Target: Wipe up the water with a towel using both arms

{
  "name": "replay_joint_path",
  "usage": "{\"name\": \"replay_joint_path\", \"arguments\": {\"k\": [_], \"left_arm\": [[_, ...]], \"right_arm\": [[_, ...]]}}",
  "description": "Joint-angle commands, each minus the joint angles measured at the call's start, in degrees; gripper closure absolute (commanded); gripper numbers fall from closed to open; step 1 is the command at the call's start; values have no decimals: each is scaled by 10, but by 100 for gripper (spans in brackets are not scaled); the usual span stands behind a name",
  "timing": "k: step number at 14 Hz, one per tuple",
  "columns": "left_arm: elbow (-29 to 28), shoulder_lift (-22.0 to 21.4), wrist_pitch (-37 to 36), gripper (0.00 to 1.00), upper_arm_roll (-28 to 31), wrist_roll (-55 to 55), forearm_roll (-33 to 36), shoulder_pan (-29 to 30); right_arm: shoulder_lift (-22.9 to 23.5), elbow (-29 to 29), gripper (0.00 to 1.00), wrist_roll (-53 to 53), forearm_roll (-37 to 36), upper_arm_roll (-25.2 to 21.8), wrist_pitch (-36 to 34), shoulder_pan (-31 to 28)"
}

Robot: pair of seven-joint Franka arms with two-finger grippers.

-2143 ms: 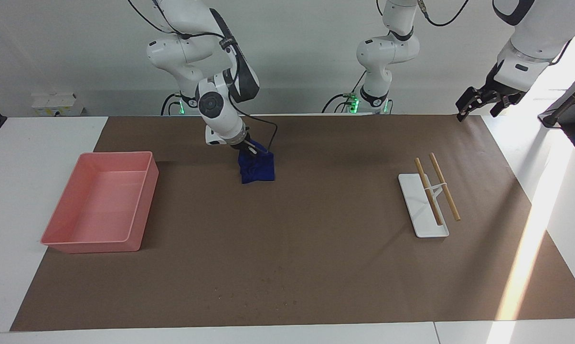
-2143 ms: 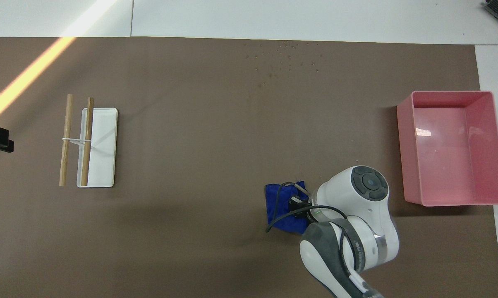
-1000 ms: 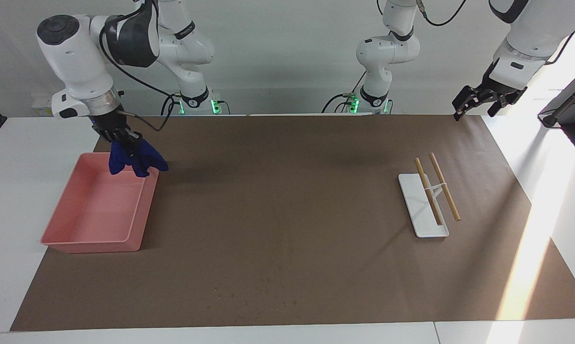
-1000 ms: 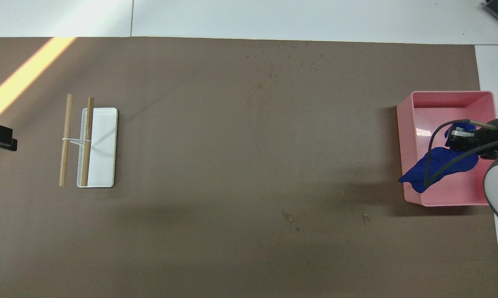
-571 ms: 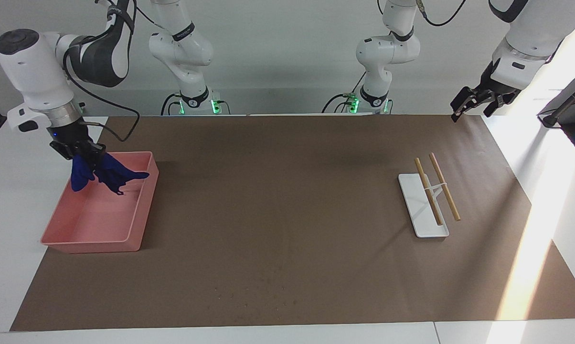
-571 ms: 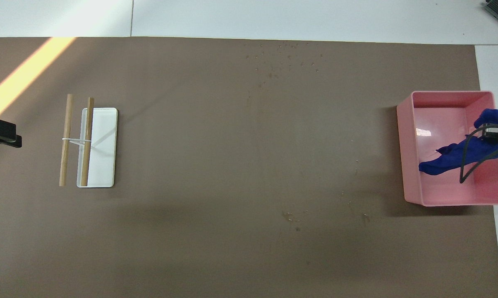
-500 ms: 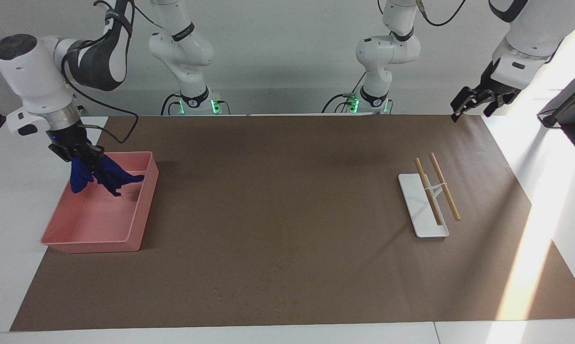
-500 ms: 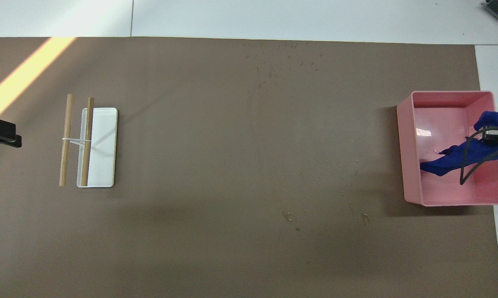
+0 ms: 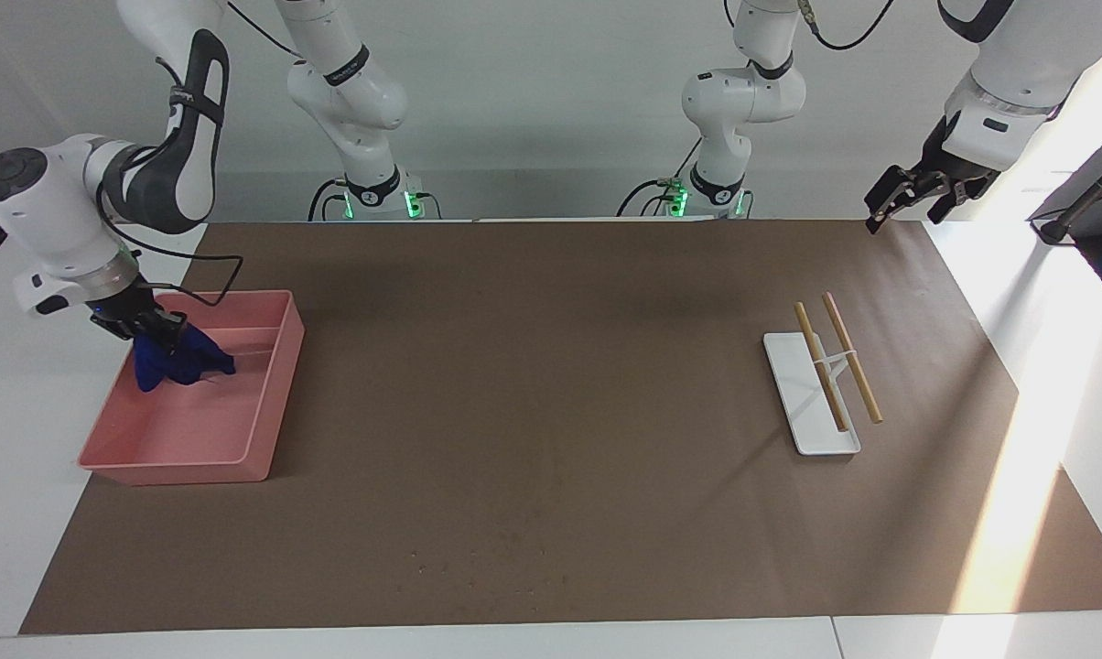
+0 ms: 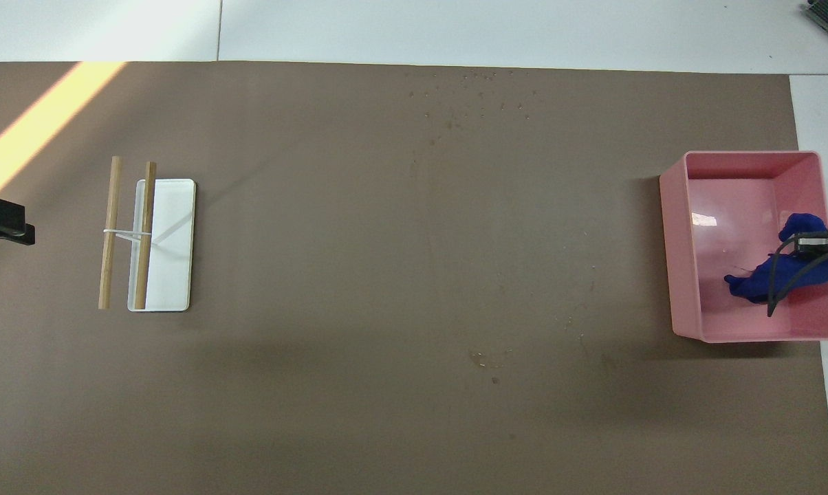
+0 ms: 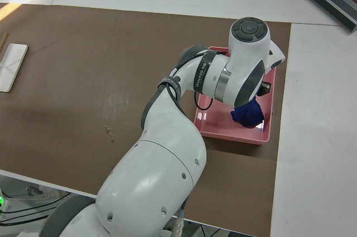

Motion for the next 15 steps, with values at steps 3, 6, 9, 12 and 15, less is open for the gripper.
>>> {"name": "replay_joint_path", "arguments": {"k": [3,6,9,12,15], "left_arm": [[7,0,-1,0,-6,-1,2,-6],[8,0,-3,0,-10,1,2,-4],[10,-1,8,0,-18,-2,-2,-3],[7,-4,8,0,-18,-1,-3,-3],[5,-4,8,0,-15,0,-3,-4]], "right_arm": [[-15,-41,17,58,11,9,28,25],[-20,-33,1,80,31,10,20,40],[-46,-6,1,111,56,10,-48,72],[-77,14,1,168,58,11,-106,127],[-86,55,1,236,58,11,-166,177]]}}
